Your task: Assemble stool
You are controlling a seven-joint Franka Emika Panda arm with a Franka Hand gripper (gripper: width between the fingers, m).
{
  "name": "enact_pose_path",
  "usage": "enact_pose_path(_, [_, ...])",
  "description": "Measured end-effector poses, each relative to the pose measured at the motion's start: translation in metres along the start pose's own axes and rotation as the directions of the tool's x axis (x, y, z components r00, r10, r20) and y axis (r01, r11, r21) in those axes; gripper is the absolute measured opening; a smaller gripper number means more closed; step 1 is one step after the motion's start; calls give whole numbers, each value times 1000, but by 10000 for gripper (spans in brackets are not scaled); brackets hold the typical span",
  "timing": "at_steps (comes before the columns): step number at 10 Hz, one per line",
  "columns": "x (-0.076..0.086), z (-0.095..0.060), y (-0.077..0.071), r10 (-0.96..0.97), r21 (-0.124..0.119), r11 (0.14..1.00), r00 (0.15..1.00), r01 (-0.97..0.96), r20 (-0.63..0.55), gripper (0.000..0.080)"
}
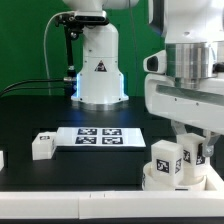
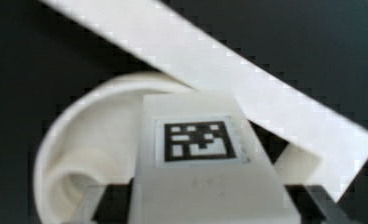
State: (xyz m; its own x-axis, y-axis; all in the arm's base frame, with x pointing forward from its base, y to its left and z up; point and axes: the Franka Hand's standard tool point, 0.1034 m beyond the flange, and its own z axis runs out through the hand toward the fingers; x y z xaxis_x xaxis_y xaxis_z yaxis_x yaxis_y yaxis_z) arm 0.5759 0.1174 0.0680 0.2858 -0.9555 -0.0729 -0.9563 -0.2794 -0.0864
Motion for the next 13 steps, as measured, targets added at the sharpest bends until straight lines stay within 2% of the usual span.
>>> enact_pose_path(1, [1,0,0,66,7,998,998,-66,6,336])
enact_pose_path(3, [1,0,0,77,7,997,997,-77,6,336])
enact_pose_path(4, [1,0,0,75,7,997,997,-75,6,394])
enact_pose_path(5, [0,-1,0,9,4,1000,1000,-9,5,574])
enact_pose_path(6, [-1,-4,0,-99,3,995,995,99,10,574])
enact_pose_path(7, [-2,-12,1,-173,10,985,985,173,14,634])
enact_pose_path(9, [-3,-22,4,-430,19,903,903,430,9,647])
enact_pose_path(13, [-3,-22,4,-669,14,744,744,669,-1,649])
